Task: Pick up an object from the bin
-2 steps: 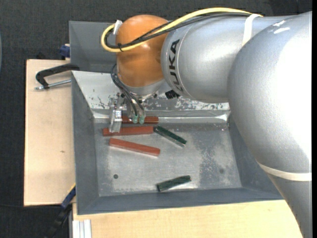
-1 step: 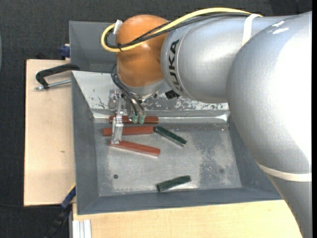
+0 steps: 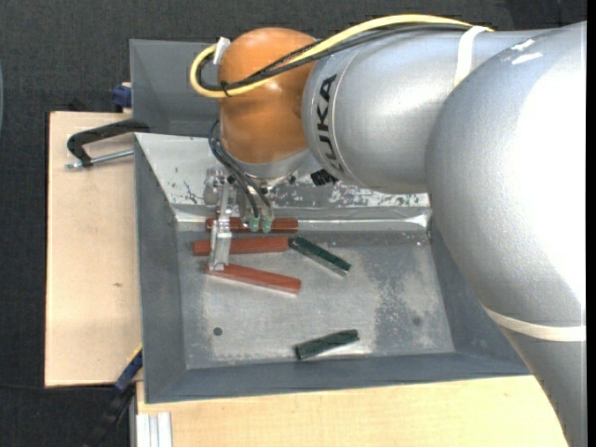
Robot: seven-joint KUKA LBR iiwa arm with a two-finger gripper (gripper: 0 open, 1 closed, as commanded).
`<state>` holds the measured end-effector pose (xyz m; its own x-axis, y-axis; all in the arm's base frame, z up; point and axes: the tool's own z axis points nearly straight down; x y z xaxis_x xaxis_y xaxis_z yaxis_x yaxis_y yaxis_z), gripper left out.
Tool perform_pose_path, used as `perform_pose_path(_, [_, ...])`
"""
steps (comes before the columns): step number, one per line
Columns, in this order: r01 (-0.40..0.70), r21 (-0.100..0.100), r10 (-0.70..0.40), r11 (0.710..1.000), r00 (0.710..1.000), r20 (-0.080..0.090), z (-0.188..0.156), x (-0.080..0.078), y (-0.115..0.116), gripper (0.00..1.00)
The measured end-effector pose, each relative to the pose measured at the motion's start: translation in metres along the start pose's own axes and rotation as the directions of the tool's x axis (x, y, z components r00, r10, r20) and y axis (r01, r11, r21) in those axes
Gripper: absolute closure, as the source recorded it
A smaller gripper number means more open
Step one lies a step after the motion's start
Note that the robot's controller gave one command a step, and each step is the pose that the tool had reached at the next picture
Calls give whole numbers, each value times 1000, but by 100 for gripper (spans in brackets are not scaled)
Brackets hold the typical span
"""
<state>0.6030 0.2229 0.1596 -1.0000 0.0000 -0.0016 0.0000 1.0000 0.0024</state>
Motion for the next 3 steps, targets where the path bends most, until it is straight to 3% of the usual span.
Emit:
perform_pose_path(1, [170, -2, -170, 985, 985, 4, 26, 5, -43, 0])
perform_pose_path(2, [219, 2, -219, 976, 976, -2, 53, 6, -102, 0])
perform_pose_path(3, [211, 3, -211, 977, 977, -3, 55, 6, -110, 0])
